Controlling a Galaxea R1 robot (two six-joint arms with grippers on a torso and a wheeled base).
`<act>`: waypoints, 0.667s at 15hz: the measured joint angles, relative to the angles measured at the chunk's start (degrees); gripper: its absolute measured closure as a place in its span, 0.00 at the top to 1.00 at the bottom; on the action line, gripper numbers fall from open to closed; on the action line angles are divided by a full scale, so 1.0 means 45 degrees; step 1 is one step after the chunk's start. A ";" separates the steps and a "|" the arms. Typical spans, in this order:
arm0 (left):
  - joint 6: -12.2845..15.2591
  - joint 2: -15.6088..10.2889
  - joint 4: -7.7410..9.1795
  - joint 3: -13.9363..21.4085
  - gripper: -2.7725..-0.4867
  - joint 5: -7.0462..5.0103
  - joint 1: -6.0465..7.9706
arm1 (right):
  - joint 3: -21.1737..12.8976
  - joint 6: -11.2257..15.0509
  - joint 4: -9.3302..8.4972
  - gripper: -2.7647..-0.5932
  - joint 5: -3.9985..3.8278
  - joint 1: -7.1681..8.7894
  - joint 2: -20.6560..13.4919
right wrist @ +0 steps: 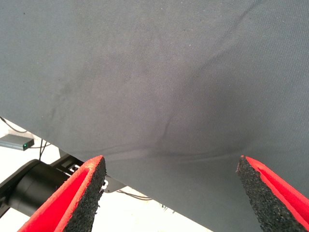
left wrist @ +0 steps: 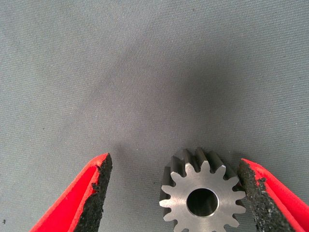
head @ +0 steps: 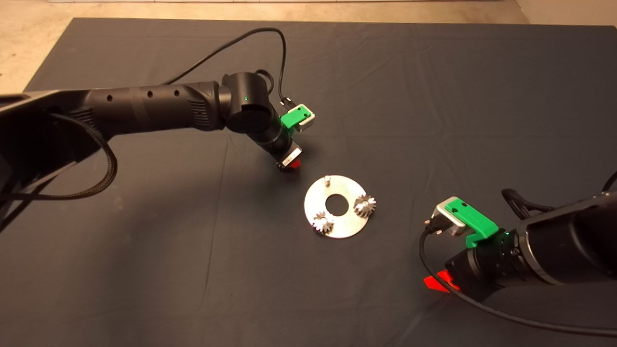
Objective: Install three planetary gears onto the carrier pins
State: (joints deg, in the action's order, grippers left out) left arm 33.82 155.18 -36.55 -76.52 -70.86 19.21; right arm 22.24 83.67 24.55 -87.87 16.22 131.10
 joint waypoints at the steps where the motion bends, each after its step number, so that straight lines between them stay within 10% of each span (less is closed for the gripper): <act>1: 0.0000 -0.0026 0.0008 0.0000 0.58 0.0005 0.0000 | 0.0000 0.0001 0.0000 0.66 0.0000 0.0001 0.0000; 10: 0.0000 -0.0097 0.0038 0.0062 0.52 0.0081 0.0000 | 0.0000 0.0001 -0.0152 0.66 -0.0004 0.0283 0.0005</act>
State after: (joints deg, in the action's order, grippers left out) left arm 33.82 154.75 -36.38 -76.24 -70.50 19.21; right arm 22.24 83.68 23.87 -87.89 17.49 131.12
